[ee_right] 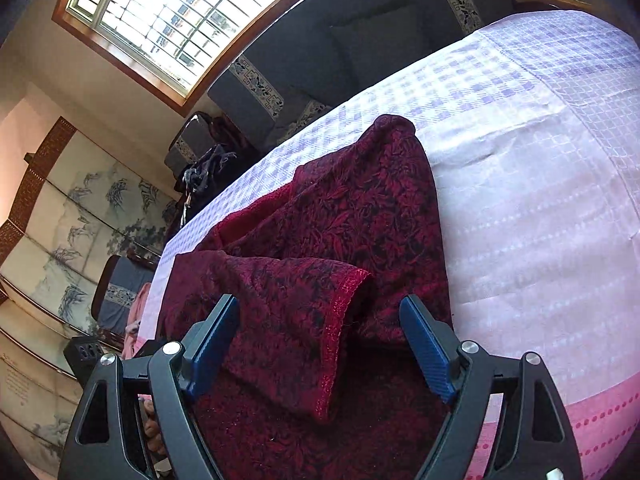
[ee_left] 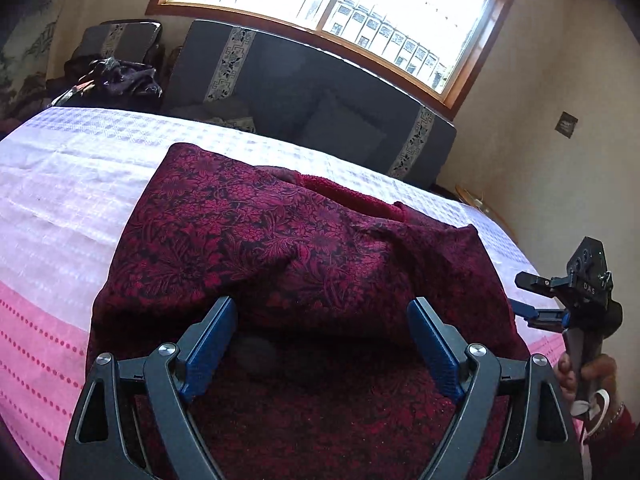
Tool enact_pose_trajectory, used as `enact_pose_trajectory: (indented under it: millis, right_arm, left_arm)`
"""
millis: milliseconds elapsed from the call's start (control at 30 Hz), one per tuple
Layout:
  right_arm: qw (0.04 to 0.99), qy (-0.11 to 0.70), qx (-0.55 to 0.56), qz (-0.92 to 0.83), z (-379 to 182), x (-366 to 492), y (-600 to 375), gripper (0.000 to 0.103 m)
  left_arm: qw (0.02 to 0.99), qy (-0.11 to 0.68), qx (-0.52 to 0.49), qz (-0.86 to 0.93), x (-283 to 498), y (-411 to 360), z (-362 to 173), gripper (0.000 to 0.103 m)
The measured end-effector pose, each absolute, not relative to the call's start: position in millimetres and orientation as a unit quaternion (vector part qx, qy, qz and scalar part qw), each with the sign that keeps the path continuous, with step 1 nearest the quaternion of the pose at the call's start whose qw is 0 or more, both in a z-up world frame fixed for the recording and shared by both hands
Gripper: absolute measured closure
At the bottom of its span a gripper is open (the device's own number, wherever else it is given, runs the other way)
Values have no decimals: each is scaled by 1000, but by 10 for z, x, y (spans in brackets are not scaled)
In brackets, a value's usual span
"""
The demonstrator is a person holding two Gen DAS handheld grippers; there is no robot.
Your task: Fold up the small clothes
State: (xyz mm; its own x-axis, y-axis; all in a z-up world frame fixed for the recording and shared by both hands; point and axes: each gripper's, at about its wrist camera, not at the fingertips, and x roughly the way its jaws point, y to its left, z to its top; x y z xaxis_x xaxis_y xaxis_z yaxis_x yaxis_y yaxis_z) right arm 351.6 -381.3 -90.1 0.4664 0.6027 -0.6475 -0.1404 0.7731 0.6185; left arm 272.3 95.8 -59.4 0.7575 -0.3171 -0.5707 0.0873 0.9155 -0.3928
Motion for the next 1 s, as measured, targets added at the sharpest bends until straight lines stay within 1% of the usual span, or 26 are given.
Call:
enact_pose_trajectory:
  millis: [67,100,133,167,267,367,467,533,600,767,1000]
  right_arm:
    - [818,462,241,242,-929,3488,-3715,27]
    - [829,457,218,239,-901,3454,-3656,46]
    - [833,460,194,238,-890,3439,-3589,88]
    - [831,467,183,239,-913,3443,-3535,93]
    - [843,452,161,243,-832,3419,-3460,93]
    - [861,418,159,241,-574,3437,-3527,93]
    - [881,383,152,232,-316,3560,-3680,94]
    - [889,376,149,214,-275,3708,-3785,94]
    - [885,387,159,204,-362,3882,-3874,94]
    - [869,432,156,185,-825,4085,-3882,94]
    - [859,443,186,179,-1102,4133,-3937,93]
  left_arm:
    - [925,327,-164,-107,2713,916,-563,16]
    - [926,325,-160,-105,2707,901,-549,16]
    - [928,323,-157,-103,2711,888,-527,16]
    - [929,321,-155,-100,2705,881,-521,16]
    - [932,316,-154,-90,2680,894,-504,16]
    - [936,305,-160,-78,2636,932,-488,16]
    - [939,297,-156,-69,2604,942,-469,16]
    - [939,303,-148,-67,2619,911,-473,16]
    - [937,311,-145,-67,2644,897,-488,16]
    - [927,334,-161,-58,2729,941,-554,16]
    - [919,350,-174,-47,2783,965,-612,16]
